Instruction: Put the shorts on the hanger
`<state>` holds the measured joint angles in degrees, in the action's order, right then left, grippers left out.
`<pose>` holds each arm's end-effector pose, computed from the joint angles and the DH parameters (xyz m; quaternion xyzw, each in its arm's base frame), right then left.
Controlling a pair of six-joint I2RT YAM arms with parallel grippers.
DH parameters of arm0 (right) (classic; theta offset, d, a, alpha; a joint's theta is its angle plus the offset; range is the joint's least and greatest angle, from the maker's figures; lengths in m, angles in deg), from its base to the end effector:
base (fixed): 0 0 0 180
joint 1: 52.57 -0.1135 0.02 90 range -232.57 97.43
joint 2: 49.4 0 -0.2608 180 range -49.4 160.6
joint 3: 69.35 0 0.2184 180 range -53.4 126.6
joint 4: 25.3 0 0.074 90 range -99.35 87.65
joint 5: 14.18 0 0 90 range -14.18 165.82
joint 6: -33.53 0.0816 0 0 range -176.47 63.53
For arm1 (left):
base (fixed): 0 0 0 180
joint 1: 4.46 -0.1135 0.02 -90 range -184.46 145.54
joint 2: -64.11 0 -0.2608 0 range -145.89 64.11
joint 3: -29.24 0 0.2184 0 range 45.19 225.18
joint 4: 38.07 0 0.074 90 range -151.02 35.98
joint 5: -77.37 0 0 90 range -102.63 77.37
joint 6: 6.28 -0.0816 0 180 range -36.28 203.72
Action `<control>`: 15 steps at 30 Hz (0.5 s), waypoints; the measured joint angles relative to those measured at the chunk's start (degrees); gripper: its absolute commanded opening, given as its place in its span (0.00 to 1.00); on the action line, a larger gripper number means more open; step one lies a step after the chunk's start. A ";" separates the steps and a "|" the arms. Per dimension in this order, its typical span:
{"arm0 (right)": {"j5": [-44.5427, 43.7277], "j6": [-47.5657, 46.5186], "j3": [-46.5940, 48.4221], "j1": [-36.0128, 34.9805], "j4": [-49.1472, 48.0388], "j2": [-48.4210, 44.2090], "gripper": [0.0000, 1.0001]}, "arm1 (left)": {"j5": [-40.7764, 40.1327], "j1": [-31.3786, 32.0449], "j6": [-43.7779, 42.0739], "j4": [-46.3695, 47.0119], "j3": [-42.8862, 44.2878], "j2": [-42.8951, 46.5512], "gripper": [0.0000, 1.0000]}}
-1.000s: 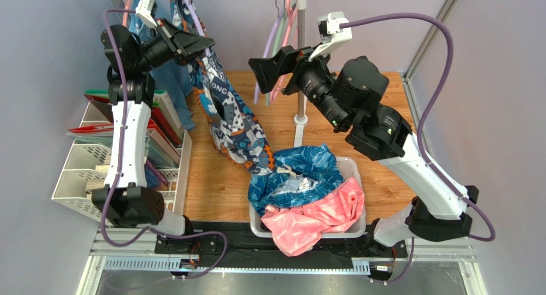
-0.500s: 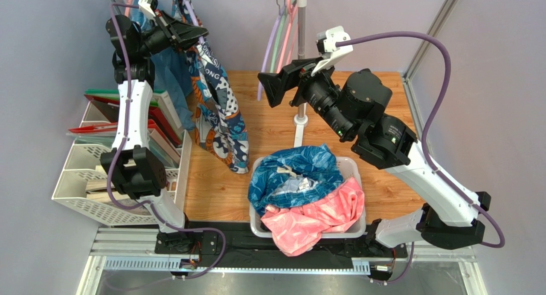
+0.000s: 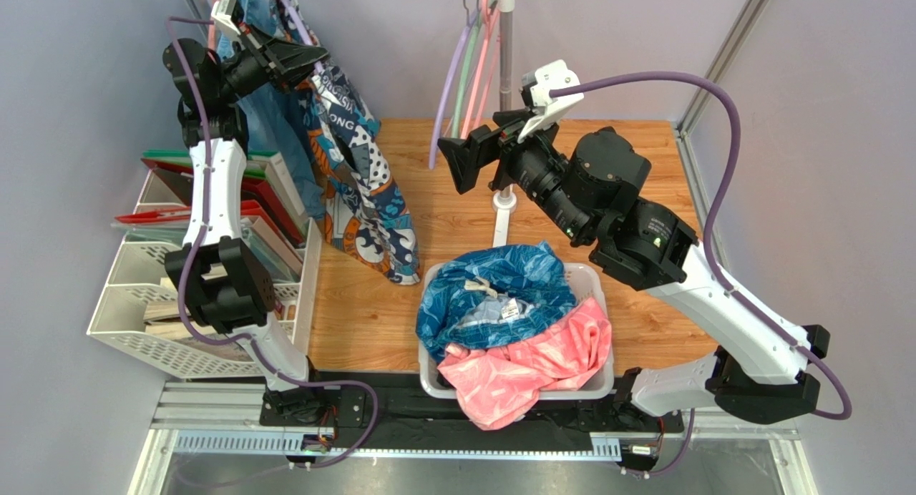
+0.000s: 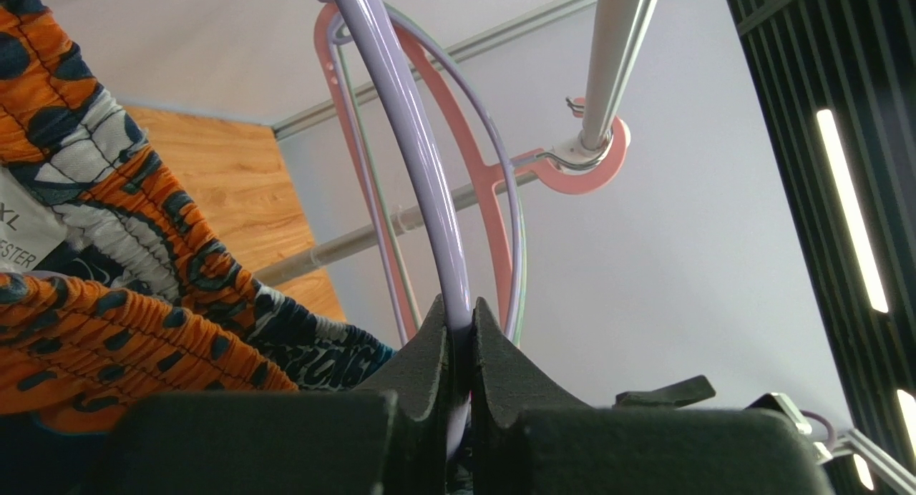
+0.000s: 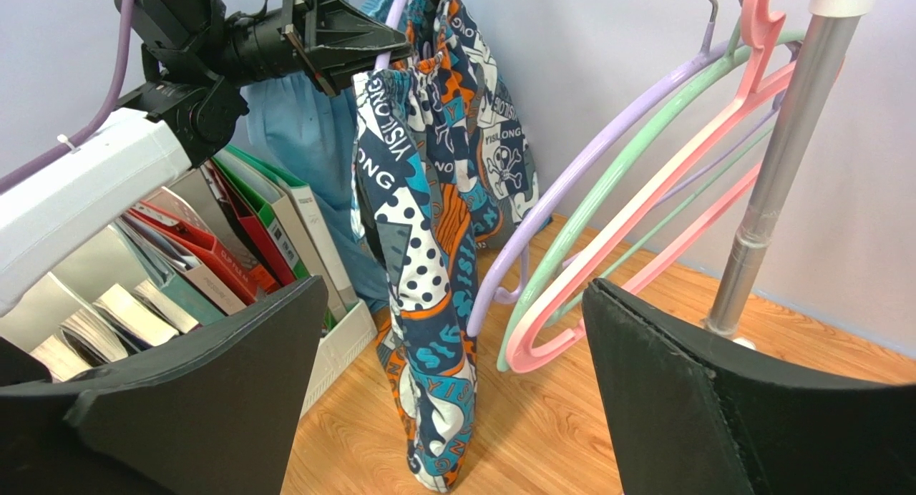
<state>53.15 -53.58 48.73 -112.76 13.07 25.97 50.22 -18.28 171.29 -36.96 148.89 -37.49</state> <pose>0.1583 0.2130 0.5253 -0.1931 0.6541 0.2623 0.6827 0.3914 0.0215 0.4732 -0.1135 0.6420 -0.6590 0.3750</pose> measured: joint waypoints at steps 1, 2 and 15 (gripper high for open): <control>-0.02 -0.07 -0.11 0.00 0.04 -0.04 0.94 | -0.04 -0.20 0.17 0.42 -0.24 0.00 0.10; -0.04 -0.22 -0.11 0.00 0.04 -0.04 0.94 | -0.09 -0.24 0.37 0.81 -0.50 0.00 0.15; -1.49 -1.05 -0.26 0.00 0.85 -2.43 0.94 | -8.59 -4.37 -10.05 -10.45 -5.11 10.08 0.56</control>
<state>51.66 -54.63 48.47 -112.76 13.92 23.54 41.63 -22.65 161.23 -47.41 143.77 -27.41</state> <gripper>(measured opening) 0.941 0.518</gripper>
